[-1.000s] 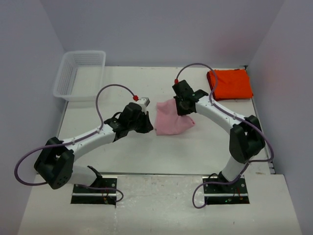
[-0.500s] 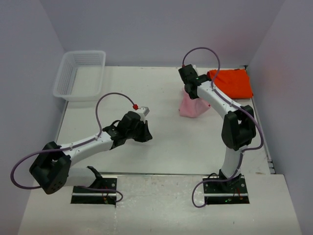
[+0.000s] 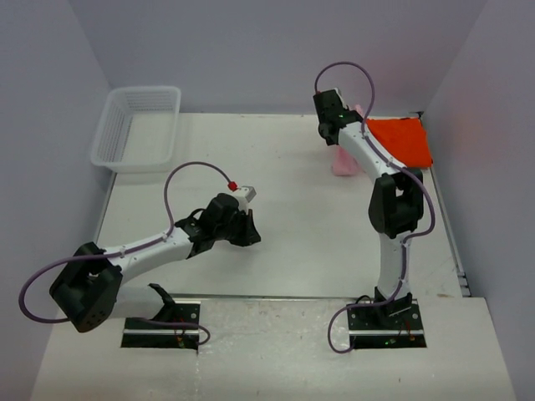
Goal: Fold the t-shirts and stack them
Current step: Put the neatly folded tshirt into the corner of the board with the right arm
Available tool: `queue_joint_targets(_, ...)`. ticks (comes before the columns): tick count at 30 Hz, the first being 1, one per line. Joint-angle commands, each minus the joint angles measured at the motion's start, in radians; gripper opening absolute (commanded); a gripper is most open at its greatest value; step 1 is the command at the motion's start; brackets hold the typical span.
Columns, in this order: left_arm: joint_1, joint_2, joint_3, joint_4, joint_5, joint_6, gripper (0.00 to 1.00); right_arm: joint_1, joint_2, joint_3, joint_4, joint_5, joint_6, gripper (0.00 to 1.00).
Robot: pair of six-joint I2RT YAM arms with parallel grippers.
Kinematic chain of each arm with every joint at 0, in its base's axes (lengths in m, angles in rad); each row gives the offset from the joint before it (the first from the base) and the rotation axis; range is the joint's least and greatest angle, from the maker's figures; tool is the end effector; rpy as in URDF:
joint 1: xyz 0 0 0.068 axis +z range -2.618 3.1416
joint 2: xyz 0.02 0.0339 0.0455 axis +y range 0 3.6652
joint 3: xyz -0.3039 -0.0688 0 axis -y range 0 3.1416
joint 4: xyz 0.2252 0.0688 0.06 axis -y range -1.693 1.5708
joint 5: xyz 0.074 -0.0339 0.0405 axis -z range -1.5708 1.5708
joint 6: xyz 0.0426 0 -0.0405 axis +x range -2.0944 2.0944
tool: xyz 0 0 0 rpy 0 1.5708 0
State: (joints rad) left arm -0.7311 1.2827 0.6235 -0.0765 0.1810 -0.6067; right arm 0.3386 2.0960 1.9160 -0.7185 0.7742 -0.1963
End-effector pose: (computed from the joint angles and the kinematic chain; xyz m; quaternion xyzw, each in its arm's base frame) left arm 0.1693 -0.1622 0.2366 0.0932 0.9063 -0.3153 0.2656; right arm 0.4530 0.1279 0.3134 -0.1109 0.8760 -0.3338 0.3300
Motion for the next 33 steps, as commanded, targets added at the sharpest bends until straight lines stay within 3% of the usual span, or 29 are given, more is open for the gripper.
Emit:
queue_joint_targets(1,-0.007,0.009,-0.016,0.055,0.023,0.031,0.03,0.002,0.012,0.074,0.105,0.108,-0.103,0.0)
queue_joint_targets(11,-0.005,0.056,-0.022,0.099,0.041,0.044,0.03,-0.01,-0.011,0.061,0.154,0.186,-0.143,0.0)
queue_joint_targets(24,-0.005,0.093,-0.008,0.11,0.055,0.051,0.03,-0.038,-0.148,0.017,0.248,0.189,-0.23,0.0)
queue_joint_targets(33,-0.004,0.084,-0.007,0.092,0.054,0.068,0.03,-0.056,-0.133,0.014,0.251,0.18,-0.239,0.0)
